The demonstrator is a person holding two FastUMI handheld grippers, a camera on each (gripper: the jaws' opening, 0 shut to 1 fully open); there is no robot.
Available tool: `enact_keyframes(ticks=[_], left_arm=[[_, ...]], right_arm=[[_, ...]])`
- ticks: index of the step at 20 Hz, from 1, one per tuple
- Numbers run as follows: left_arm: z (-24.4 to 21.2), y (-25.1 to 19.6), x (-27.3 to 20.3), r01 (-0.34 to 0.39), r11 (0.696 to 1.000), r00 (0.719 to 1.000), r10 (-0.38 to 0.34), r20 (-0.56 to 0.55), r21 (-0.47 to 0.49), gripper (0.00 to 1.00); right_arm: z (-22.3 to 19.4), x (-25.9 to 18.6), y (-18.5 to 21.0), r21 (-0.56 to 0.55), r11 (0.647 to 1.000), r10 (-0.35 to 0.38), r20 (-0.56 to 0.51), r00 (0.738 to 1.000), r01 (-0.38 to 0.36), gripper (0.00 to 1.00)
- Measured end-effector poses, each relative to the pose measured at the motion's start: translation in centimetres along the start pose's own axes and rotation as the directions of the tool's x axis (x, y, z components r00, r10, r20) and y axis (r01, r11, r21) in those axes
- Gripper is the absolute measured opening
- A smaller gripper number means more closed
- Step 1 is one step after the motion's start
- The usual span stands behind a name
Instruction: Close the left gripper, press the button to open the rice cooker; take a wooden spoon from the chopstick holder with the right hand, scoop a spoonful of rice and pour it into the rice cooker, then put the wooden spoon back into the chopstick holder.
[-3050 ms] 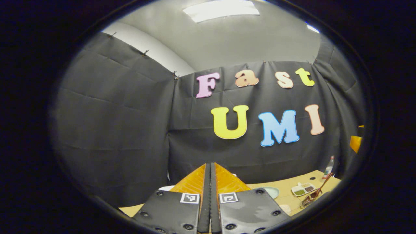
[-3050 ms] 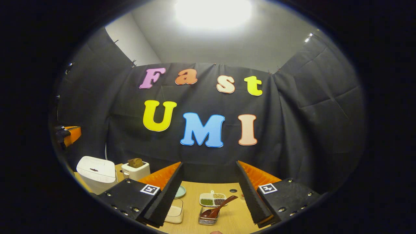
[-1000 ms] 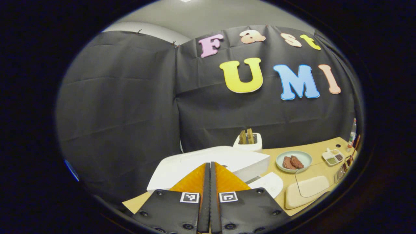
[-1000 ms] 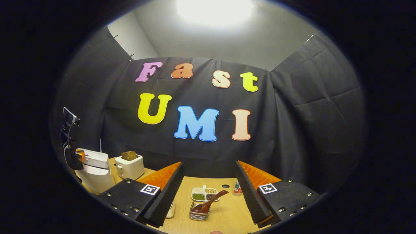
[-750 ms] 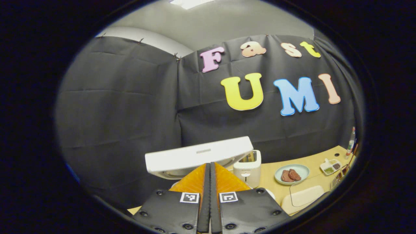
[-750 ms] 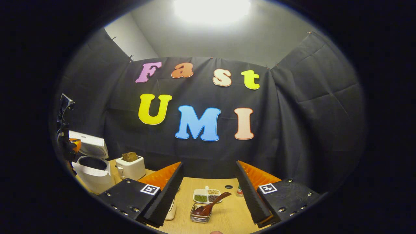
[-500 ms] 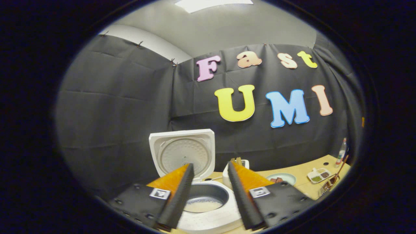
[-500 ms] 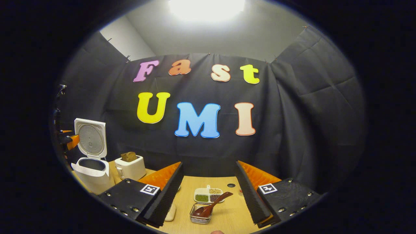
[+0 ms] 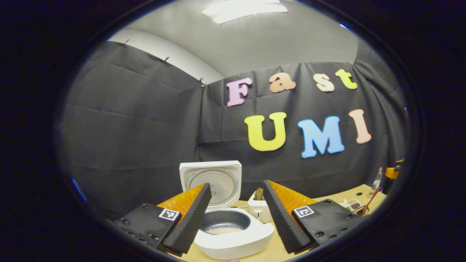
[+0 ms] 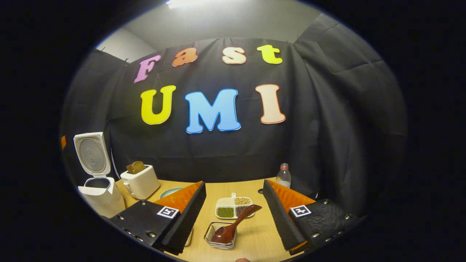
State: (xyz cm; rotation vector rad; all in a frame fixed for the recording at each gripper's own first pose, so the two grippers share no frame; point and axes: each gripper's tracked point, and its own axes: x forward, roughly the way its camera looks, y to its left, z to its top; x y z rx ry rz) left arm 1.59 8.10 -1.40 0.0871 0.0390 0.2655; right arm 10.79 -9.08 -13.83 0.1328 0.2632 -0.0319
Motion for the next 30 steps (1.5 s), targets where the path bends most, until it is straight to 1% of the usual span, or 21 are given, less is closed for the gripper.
enact_keyframes(ticks=[5, 10, 11, 12, 13, 14, 16, 17, 18, 19, 21, 22, 23, 24, 25, 26, 28, 30], left_arm=[[0.3, 0.7, -2.1, -0.027, 0.999, 0.999, 0.027, -0.016, 0.017, 0.92], [0.8, 1.2, -3.6, -0.047, 0.998, 0.999, 0.047, -0.018, 0.032, 0.92], [0.8, 1.3, -3.8, -0.051, 0.998, 0.998, 0.051, -0.019, 0.041, 0.98], [0.8, 1.5, -4.0, -0.055, 0.997, 0.998, 0.056, -0.021, 0.051, 0.98], [0.6, 1.8, -4.0, -0.061, 0.996, 0.998, 0.062, -0.024, 0.058, 0.92], [0.6, 2.1, -4.1, -0.068, 0.996, 0.997, 0.070, -0.029, 0.062, 0.98], [0.5, 2.8, -4.3, -0.084, 0.995, 0.996, 0.086, -0.040, 0.057, 0.98], [0.4, 3.1, -4.5, -0.092, 0.994, 0.995, 0.094, -0.043, 0.055, 0.98], [0.5, 3.3, -4.6, -0.097, 0.994, 0.994, 0.100, -0.043, 0.053, 0.92], [0.7, 3.7, -4.7, -0.103, 0.993, 0.994, 0.105, -0.039, 0.054, 0.98], [0.9, 4.4, -4.9, -0.114, 0.992, 0.993, 0.116, -0.032, 0.062, 0.98], [1.0, 4.7, -4.9, -0.119, 0.991, 0.992, 0.121, -0.032, 0.064, 0.98], [0.7, 4.9, -4.9, -0.124, 0.990, 0.991, 0.127, -0.036, 0.066, 0.98], [0.8, 5.2, -4.9, -0.129, 0.989, 0.991, 0.131, -0.037, 0.066, 0.98], [0.7, 5.3, -4.8, -0.129, 0.990, 0.991, 0.131, -0.035, 0.064, 0.98], [0.8, 5.4, -4.7, -0.124, 0.990, 0.991, 0.127, -0.037, 0.062, 0.98], [0.9, 5.6, -4.6, -0.118, 0.991, 0.992, 0.121, -0.030, 0.066, 0.98], [1.2, 5.8, -4.4, -0.113, 0.991, 0.993, 0.114, -0.021, 0.067, 0.98]], right_arm=[[-5.2, 3.4, -1.2, 0.064, 0.998, 0.005, -0.140, 0.990, 0.004, 0.96], [-9.4, 6.1, -2.6, 0.096, 0.994, -0.025, -0.233, 0.972, 0.049, 0.96], [-10.4, 6.5, -2.8, 0.102, 0.993, -0.025, -0.257, 0.966, 0.053, 0.96], [-11.2, 7.0, -2.8, 0.116, 0.992, -0.014, -0.282, 0.959, 0.048, 0.96], [-11.7, 7.3, -2.4, 0.134, 0.990, 0.003, -0.301, 0.954, 0.039, 0.96], [-12.2, 7.7, -2.4, 0.146, 0.989, 0.012, -0.315, 0.949, 0.036, 0.96], [-13.0, 8.2, -1.8, 0.182, 0.983, 0.041, -0.341, 0.939, 0.024, 0.92], [-13.5, 8.6, -1.9, 0.197, 0.980, 0.042, -0.356, 0.934, 0.032, 0.83], [-13.8, 8.8, -2.0, 0.209, 0.977, 0.035, -0.369, 0.929, 0.047, 0.76], [-14.1, 8.9, -1.8, 0.225, 0.973, 0.043, -0.384, 0.922, 0.049, 0.52], [-14.8, 8.7, -0.6, 0.255, 0.967, 0.091, -0.412, 0.907, 0.019, 0.52], [-14.5, 8.6, -0.8, 0.261, 0.965, 0.070, -0.403, 0.913, 0.041, 0.52], [-14.7, 8.8, -0.7, 0.269, 0.962, 0.070, -0.416, 0.907, 0.049, 0.18], [-14.3, 8.6, -0.8, 0.276, 0.960, 0.067, -0.417, 0.906, 0.056, 0.17], [-14.1, 8.3, -0.4, 0.281, 0.958, 0.066, -0.413, 0.909, 0.058, 0.11], [-13.8, 8.0, 0.4, 0.280, 0.959, 0.088, -0.404, 0.910, 0.031, 0.11], [-12.0, 7.4, 1.4, 0.227, 0.974, 0.085, -0.367, 0.926, 0.001, 0.12], [-9.4, 6.8, 2.0, 0.193, 0.981, 0.079, -0.318, 0.945, -0.018, 0.11]])
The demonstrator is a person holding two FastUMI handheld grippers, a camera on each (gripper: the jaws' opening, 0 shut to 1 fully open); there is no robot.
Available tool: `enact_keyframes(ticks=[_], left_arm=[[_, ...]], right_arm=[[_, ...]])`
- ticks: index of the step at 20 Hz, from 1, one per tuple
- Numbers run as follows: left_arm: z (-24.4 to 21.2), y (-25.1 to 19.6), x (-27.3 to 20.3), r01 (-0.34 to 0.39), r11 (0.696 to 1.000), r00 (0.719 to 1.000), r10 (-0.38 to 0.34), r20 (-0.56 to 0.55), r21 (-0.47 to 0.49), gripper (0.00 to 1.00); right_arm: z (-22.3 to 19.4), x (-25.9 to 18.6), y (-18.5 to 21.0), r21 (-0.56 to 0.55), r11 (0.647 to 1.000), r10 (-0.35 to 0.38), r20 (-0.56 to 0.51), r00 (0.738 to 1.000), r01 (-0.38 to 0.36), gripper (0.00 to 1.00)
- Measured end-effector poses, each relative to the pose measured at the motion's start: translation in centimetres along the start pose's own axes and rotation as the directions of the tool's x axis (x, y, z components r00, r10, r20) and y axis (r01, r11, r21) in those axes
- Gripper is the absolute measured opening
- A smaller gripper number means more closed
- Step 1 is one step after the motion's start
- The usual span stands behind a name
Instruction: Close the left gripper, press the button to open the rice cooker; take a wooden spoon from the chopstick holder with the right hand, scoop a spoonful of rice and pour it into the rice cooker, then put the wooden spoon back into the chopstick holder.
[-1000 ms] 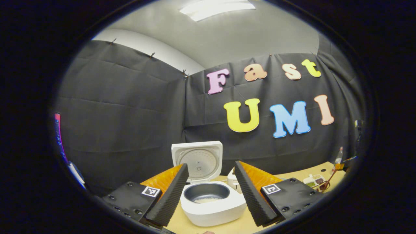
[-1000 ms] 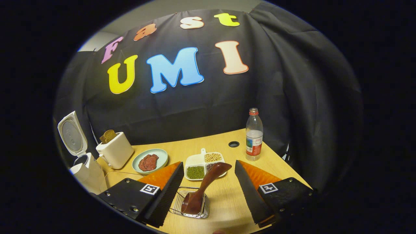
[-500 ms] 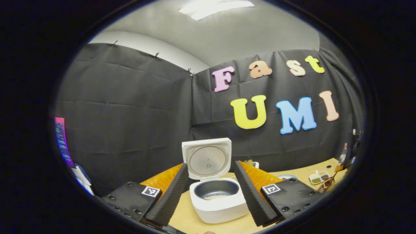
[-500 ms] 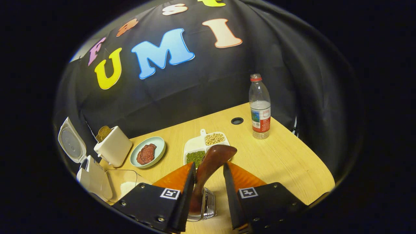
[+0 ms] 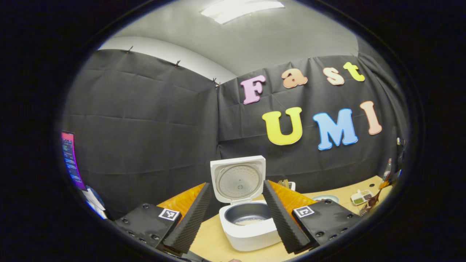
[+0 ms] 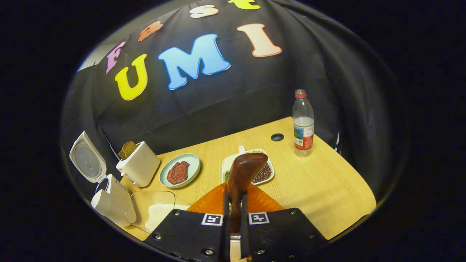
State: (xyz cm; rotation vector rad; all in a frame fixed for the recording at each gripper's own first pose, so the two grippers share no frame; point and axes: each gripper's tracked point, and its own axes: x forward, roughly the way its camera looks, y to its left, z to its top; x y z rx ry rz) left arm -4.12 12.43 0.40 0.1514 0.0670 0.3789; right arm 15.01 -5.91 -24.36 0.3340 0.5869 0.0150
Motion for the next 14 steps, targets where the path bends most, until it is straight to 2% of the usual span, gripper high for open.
enact_keyframes(ticks=[4, 5, 6, 9, 14], left_arm=[[-0.1, 0.4, 0.7, 0.018, 1.000, 1.000, -0.017, 0.009, -0.008, 0.98], [-0.2, 0.7, 0.7, 0.022, 1.000, 1.000, -0.022, 0.010, -0.010, 1.00], [-0.3, 1.0, 0.8, 0.025, 1.000, 1.000, -0.025, 0.009, -0.014, 0.98], [-0.9, 2.2, 1.2, 0.027, 0.999, 1.000, -0.026, 0.005, -0.032, 1.00], [-1.7, 4.7, 1.8, 0.021, 0.999, 1.000, -0.021, -0.005, -0.046, 0.98]], right_arm=[[4.3, -2.5, 3.0, -0.050, 0.999, 0.017, 0.116, 0.993, -0.012, 0.11], [5.1, -3.2, 4.1, -0.061, 0.998, 0.030, 0.141, 0.990, -0.021, 0.11], [5.8, -3.6, 5.2, -0.076, 0.997, 0.044, 0.157, 0.987, -0.032, 0.11], [6.1, -4.4, 8.1, -0.120, 0.991, 0.074, 0.184, 0.980, -0.052, 0.11], [4.6, -4.0, 12.8, -0.149, 0.984, 0.120, 0.177, 0.977, -0.094, 0.11]])
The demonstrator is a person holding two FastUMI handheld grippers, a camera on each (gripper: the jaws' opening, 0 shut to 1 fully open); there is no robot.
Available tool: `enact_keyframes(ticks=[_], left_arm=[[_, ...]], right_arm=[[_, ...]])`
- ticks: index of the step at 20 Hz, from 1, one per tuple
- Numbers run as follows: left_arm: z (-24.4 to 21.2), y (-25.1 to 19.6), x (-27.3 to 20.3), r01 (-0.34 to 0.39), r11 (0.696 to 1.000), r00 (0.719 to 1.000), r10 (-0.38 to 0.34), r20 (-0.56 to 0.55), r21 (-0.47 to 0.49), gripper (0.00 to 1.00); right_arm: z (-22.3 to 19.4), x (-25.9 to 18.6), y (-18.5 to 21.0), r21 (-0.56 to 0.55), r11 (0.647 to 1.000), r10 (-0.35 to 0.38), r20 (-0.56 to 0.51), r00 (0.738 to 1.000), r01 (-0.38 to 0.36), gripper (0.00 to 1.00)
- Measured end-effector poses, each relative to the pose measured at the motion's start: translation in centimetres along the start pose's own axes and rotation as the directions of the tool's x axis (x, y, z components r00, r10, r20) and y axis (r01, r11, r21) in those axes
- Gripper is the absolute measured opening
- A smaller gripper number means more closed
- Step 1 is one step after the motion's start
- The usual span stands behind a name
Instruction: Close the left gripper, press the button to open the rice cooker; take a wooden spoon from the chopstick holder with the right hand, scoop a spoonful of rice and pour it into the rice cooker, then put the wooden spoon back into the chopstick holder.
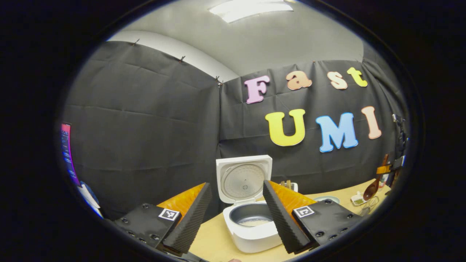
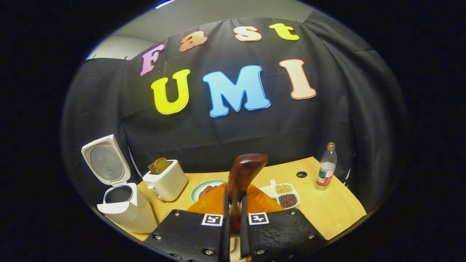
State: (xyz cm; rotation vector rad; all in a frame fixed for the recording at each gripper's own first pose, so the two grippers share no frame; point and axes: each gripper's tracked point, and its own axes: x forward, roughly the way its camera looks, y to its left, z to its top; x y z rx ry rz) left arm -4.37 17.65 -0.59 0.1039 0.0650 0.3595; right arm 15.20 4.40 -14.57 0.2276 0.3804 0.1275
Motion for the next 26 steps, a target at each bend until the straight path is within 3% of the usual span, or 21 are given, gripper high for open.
enact_keyframes(ticks=[5, 10, 11, 14, 17, 22, 26], left_arm=[[-0.7, 2.5, 0.4, -0.003, 1.000, 1.000, 0.004, -0.009, 0.025, 0.98], [-1.5, 5.2, 1.2, -0.018, 0.999, 1.000, 0.019, -0.023, 0.050, 0.94], [-1.6, 5.6, 1.4, -0.021, 0.999, 0.999, 0.023, -0.027, 0.049, 0.98], [-2.4, 7.0, 1.8, -0.033, 0.998, 0.999, 0.035, -0.041, 0.050, 0.98], [-3.0, 8.2, 2.0, -0.041, 0.998, 0.998, 0.044, -0.052, 0.056, 1.00], [-3.5, 9.2, 2.5, -0.047, 0.998, 0.997, 0.050, -0.062, 0.052, 0.98], [-3.5, 9.6, 2.7, -0.044, 0.998, 0.997, 0.047, -0.058, 0.053, 1.00]], right_arm=[[-3.4, 1.7, 3.3, -0.028, 1.000, 0.005, -0.034, 0.999, -0.006, 0.11], [-8.2, 3.9, 4.4, -0.105, 0.994, -0.040, -0.094, 0.995, 0.030, 0.12], [-9.1, 4.4, 4.3, -0.134, 0.990, -0.058, -0.101, 0.993, 0.044, 0.12], [-12.0, 5.2, 4.0, -0.215, 0.974, -0.106, -0.135, 0.985, 0.075, 0.12], [-12.8, 5.6, 5.4, -0.246, 0.966, -0.108, -0.122, 0.987, 0.075, 0.11], [-15.0, 5.5, 10.1, -0.222, 0.975, -0.044, -0.163, 0.986, 0.007, 0.12], [-15.8, 5.3, 11.9, -0.133, 0.991, 0.006, -0.198, 0.980, -0.033, 0.12]])
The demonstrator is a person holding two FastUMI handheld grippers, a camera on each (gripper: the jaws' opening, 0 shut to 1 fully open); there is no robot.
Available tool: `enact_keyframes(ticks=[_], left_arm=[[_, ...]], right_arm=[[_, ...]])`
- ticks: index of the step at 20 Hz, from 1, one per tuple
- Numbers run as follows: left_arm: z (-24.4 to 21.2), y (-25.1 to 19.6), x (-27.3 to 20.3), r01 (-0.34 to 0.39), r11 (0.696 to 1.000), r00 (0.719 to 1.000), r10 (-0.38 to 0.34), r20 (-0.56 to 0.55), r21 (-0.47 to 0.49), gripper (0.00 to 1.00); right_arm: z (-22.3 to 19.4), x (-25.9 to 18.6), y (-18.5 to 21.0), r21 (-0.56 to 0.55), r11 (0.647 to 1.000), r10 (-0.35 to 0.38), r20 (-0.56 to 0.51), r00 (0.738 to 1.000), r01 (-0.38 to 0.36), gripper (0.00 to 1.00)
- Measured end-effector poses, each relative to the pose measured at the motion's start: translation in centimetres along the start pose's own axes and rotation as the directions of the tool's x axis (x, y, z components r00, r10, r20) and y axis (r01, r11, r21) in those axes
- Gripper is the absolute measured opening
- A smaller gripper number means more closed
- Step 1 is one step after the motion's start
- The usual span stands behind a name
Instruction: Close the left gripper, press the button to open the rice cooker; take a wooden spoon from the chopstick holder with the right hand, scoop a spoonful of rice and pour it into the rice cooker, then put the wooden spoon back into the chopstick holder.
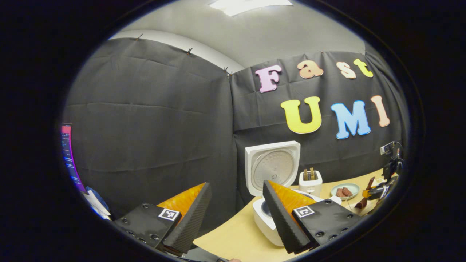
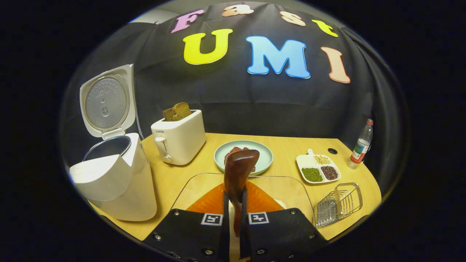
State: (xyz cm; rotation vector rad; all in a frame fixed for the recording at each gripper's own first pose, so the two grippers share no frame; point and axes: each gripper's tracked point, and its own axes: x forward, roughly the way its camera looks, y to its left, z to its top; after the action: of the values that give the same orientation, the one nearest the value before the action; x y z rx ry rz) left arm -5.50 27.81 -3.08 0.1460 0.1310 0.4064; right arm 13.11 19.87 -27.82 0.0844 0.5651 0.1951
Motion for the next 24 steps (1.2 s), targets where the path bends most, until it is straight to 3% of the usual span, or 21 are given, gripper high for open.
enact_keyframes(ticks=[2, 4, 7, 9, 11, 12, 15, 20, 24], left_arm=[[0.3, 0.1, 0.1, 0.001, 1.000, 1.000, -0.001, 0.007, 0.005, 1.00], [0.5, 0.2, 0.1, 0.001, 1.000, 1.000, -0.001, 0.013, 0.006, 0.98], [0.6, 0.0, 0.0, 0.003, 1.000, 1.000, -0.004, 0.016, 0.008, 0.98], [0.9, -0.3, -0.2, 0.009, 1.000, 1.000, -0.009, 0.019, 0.012, 0.98], [1.3, -0.8, -0.2, 0.016, 1.000, 1.000, -0.016, 0.026, 0.020, 0.96], [1.5, -1.1, -0.2, 0.019, 1.000, 0.999, -0.020, 0.031, 0.024, 1.00], [2.0, -1.6, -0.5, 0.025, 0.999, 0.999, -0.026, 0.042, 0.021, 0.98], [2.9, -1.8, -1.0, 0.023, 0.999, 0.997, -0.025, 0.071, 0.023, 0.98], [2.7, -1.2, -1.5, 0.012, 1.000, 0.997, -0.013, 0.074, 0.013, 0.98]], right_arm=[[0.1, 0.1, -0.5, 0.109, 0.994, 0.017, -0.011, 1.000, -0.015, 0.12], [0.0, 0.2, -1.9, 0.258, 0.966, 0.026, -0.031, 0.999, -0.017, 0.11], [-0.6, 0.4, -4.2, 0.493, 0.870, 0.053, -0.064, 0.997, -0.014, 0.11], [-1.0, 0.2, -5.6, 0.594, 0.804, 0.060, -0.071, 0.996, -0.006, 0.11], [-0.8, -0.1, -6.4, 0.662, 0.750, 0.076, -0.053, 0.996, -0.022, 0.11], [-0.6, -0.4, -6.6, 0.698, 0.715, 0.087, -0.041, 0.995, -0.034, 0.11], [1.0, -1.1, -6.9, 0.801, 0.592, 0.127, 0.017, 0.992, -0.089, 0.11], [5.2, -2.4, -5.8, 0.859, 0.473, 0.199, 0.112, 0.974, -0.195, 0.11], [8.2, -3.6, -2.9, 0.881, 0.381, 0.273, 0.181, 0.945, -0.279, 0.11]])
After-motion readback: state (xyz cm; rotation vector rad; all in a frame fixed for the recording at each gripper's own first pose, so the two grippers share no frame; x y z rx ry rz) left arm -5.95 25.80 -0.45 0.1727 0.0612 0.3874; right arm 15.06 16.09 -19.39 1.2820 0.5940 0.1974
